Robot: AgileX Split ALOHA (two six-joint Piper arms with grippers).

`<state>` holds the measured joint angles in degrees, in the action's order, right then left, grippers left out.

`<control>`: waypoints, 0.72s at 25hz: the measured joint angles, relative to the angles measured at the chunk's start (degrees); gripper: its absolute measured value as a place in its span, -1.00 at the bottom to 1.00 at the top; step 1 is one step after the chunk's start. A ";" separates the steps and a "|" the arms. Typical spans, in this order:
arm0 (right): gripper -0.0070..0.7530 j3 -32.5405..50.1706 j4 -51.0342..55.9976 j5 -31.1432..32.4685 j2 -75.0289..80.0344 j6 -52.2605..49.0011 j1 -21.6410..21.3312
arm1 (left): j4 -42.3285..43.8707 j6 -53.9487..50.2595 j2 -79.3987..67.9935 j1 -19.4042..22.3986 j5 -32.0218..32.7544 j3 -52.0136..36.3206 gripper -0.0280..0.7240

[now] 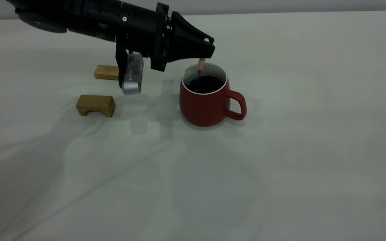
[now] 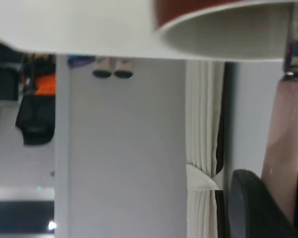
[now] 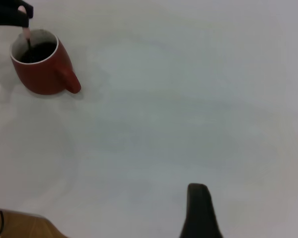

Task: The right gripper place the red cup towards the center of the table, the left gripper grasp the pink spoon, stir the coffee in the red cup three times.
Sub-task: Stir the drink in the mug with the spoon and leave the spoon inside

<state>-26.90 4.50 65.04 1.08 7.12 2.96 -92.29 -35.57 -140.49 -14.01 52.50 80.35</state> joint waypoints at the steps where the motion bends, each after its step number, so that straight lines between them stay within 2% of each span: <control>1: 0.56 0.00 0.00 0.00 0.00 0.00 0.00 | -0.10 0.81 0.00 0.00 -0.32 0.00 -0.46; 10: 0.56 0.00 0.00 0.00 0.00 0.00 0.00 | -0.51 -0.18 0.00 0.00 2.36 0.00 -0.45; 12: 0.56 0.00 0.00 0.00 0.00 0.00 0.00 | -0.57 -0.24 0.00 0.00 2.26 0.00 -0.39; 18: 0.56 0.00 0.00 0.00 0.00 0.00 0.00 | -0.57 2.77 0.02 0.04 1.53 0.00 -0.01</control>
<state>-26.90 4.50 65.04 1.08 7.12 2.96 -92.86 -32.80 -140.47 -13.97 54.03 80.35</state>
